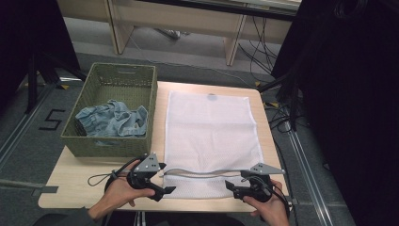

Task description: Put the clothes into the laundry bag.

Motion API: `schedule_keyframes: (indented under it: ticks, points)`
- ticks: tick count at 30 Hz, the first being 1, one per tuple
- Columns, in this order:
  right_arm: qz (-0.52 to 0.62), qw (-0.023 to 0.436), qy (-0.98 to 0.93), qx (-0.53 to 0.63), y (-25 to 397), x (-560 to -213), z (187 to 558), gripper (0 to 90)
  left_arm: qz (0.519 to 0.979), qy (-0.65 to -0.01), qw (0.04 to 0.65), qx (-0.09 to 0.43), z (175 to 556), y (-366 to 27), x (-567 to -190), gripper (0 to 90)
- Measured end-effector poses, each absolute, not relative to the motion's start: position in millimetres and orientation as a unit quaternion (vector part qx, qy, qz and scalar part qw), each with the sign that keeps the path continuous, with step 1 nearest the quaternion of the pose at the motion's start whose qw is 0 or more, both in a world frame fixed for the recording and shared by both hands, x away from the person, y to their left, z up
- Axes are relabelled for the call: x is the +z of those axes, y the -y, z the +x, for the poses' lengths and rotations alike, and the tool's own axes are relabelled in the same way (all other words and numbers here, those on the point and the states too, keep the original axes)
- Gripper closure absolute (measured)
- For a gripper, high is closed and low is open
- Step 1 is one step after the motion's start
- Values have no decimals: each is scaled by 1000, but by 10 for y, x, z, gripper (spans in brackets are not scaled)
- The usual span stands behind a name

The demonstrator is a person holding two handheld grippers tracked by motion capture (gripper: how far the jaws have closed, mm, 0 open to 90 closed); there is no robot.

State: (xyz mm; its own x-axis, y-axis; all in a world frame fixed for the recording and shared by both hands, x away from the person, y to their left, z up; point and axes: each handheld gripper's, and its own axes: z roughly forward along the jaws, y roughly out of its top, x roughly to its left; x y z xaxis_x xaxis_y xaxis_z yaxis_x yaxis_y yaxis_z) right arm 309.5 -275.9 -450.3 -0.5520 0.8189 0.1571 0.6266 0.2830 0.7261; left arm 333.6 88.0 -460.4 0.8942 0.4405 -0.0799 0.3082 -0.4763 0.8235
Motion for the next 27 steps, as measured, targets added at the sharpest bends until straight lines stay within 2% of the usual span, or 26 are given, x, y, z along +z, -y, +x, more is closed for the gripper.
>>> schedule_keyframes:
  ticks: [8, 14, 18, 21, 27]
  points:
    - [442, 131, -794, 395, 2762, -4525, 3100, 205, 850, -227, 469, 73, 3349, -897, -4613, 146]
    - [439, 135, -799, 388, 2761, -4520, 3103, 205, 854, -228, 462, 73, 3350, -899, -4613, 146]
    - [439, 152, -805, 370, 2765, -4540, 3116, 217, 856, -232, 456, 73, 3351, -889, -4619, 147]
    - [415, 181, -819, 352, 2808, -4567, 3178, 216, 861, -218, 453, 79, 3371, -897, -4613, 147]
    - [412, 190, -828, 331, 2824, -4616, 3312, 208, 861, -230, 448, 73, 3395, -914, -4620, 149]
